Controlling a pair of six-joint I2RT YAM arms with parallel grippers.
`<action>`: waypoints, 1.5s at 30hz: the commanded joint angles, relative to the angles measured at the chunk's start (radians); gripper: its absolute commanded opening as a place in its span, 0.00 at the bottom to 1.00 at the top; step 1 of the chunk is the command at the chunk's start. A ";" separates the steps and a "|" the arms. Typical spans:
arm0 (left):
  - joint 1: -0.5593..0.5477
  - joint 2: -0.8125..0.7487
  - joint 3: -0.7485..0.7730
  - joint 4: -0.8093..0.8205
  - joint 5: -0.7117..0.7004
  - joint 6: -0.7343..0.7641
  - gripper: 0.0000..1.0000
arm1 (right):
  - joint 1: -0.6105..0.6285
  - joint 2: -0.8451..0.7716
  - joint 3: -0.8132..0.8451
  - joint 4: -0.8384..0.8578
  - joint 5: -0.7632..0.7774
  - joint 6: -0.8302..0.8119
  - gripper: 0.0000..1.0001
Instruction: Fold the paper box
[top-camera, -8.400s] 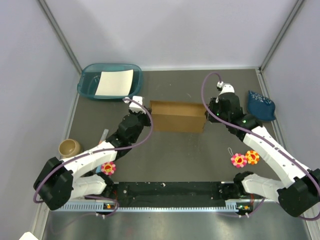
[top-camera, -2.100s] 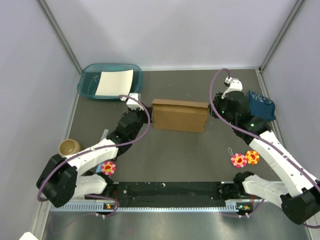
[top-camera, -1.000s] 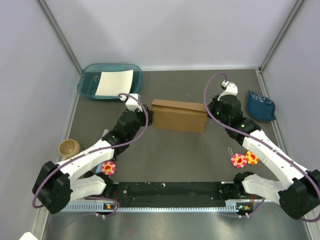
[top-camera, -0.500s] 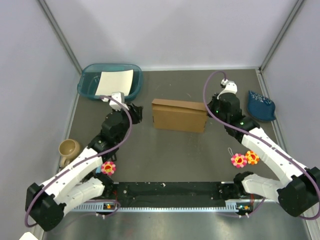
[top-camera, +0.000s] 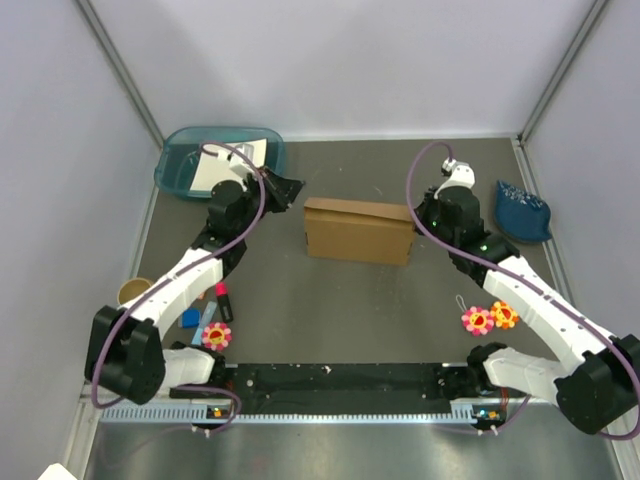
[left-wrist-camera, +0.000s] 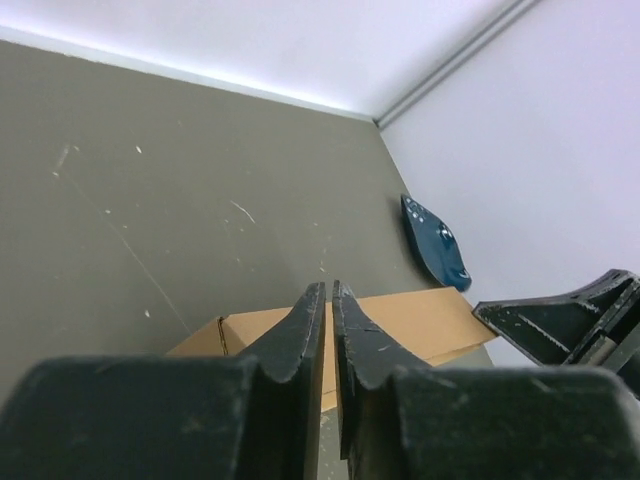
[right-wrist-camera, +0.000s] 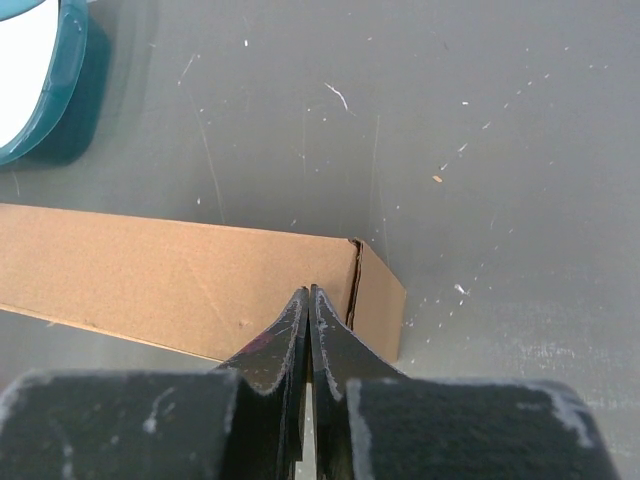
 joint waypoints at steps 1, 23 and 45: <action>0.020 0.067 0.023 0.174 0.200 -0.092 0.08 | 0.010 0.017 -0.055 -0.120 -0.008 -0.015 0.00; 0.020 0.187 -0.112 0.020 0.225 -0.014 0.00 | 0.010 -0.066 0.099 -0.130 -0.043 -0.012 0.08; 0.022 0.170 -0.103 -0.007 0.191 0.001 0.00 | -0.206 -0.032 -0.310 0.269 -0.574 0.269 0.00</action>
